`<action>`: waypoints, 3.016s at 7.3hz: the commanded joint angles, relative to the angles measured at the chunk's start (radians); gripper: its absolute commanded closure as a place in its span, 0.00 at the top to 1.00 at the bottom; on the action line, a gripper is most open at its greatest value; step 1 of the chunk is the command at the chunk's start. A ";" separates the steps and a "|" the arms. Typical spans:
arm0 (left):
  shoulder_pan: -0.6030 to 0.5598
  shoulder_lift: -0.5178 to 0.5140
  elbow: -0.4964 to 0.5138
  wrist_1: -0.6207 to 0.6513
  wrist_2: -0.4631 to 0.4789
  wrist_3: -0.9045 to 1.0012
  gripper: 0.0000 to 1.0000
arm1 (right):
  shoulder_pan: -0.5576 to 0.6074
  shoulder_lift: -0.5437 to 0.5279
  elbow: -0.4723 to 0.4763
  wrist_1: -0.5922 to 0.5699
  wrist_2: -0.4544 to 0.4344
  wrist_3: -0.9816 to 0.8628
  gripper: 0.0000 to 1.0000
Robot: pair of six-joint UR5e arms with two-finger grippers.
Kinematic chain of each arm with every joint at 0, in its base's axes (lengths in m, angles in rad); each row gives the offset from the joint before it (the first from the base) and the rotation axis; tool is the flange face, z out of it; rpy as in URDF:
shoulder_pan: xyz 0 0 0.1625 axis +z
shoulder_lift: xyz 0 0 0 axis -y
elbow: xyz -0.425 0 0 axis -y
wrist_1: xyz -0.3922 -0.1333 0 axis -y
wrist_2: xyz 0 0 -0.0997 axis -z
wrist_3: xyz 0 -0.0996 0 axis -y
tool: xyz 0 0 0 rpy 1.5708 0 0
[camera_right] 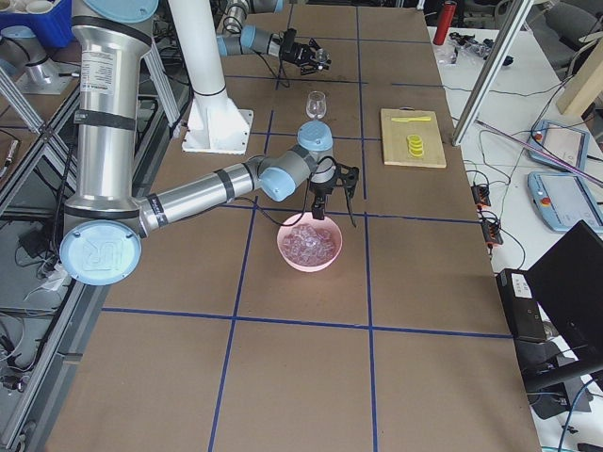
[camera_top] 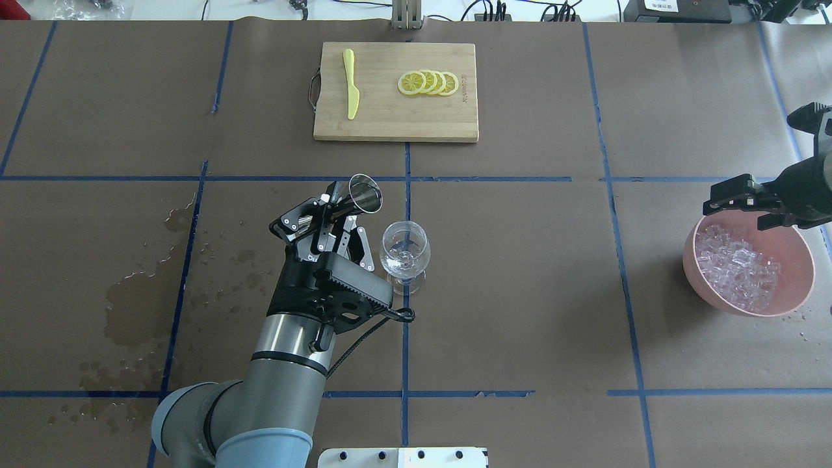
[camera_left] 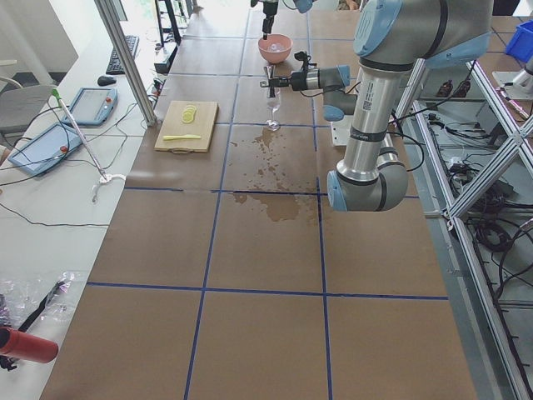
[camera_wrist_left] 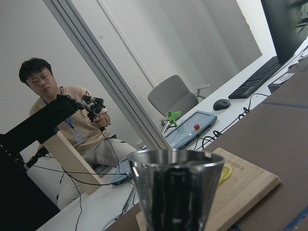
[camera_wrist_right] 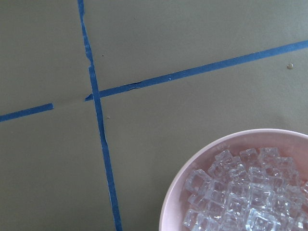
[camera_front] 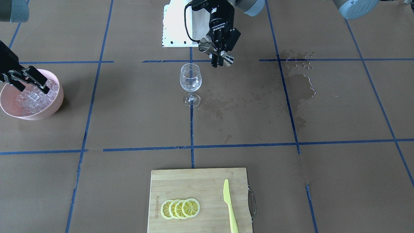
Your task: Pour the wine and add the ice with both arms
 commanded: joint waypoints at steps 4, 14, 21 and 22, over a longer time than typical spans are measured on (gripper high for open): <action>0.015 -0.005 0.022 0.004 0.031 0.325 0.00 | -0.001 -0.006 -0.002 0.002 0.003 -0.001 1.00; 0.017 -0.005 0.028 0.009 0.056 0.676 0.00 | -0.001 -0.006 -0.001 0.002 0.004 0.000 1.00; 0.023 -0.003 0.045 -0.049 0.075 0.671 0.00 | -0.001 -0.005 0.002 0.003 0.004 0.000 1.00; 0.024 0.002 0.067 -0.150 0.074 0.663 0.00 | -0.001 -0.002 0.004 0.002 0.004 0.000 1.00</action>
